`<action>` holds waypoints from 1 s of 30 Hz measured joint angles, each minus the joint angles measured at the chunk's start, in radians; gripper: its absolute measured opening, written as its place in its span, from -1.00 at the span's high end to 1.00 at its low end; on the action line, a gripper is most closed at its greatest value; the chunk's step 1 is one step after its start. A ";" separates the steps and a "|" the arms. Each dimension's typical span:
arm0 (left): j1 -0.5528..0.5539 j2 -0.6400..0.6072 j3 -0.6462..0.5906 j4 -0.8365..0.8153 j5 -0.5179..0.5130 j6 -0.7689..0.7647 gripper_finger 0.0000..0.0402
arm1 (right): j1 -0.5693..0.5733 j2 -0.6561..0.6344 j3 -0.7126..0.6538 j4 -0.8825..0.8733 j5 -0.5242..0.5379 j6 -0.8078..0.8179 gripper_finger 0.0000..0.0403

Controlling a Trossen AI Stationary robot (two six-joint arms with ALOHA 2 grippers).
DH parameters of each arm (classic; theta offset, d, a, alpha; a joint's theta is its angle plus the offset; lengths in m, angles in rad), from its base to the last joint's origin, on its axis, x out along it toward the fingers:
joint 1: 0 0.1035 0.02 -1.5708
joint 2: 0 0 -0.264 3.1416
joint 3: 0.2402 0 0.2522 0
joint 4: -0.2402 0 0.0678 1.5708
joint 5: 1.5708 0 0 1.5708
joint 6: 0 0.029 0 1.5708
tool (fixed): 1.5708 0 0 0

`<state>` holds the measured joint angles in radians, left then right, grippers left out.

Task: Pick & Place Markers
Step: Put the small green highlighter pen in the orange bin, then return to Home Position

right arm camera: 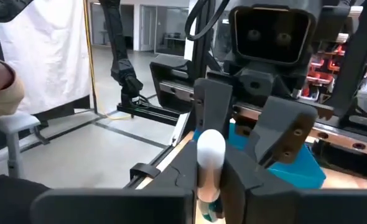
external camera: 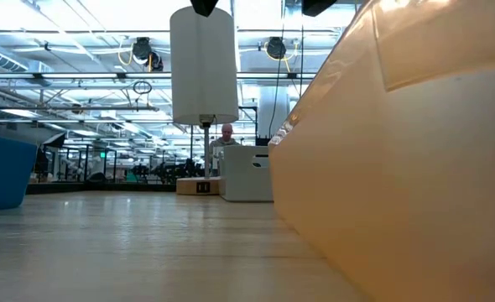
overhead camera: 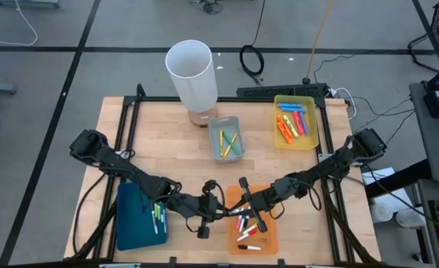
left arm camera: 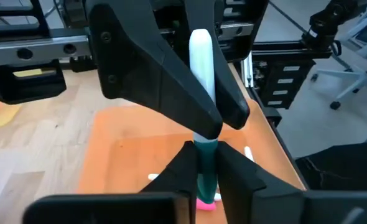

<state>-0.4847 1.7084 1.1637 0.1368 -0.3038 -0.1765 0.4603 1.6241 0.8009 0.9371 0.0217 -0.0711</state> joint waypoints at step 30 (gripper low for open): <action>-0.148 -0.330 0.001 -0.215 0.025 -0.058 -0.47 | 0.123 -0.089 0.000 -0.598 -0.050 0.553 -0.05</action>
<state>-0.6324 1.3781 1.1645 -0.0783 -0.2790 -0.2342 0.5832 1.5356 0.8005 0.3394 -0.0287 0.4816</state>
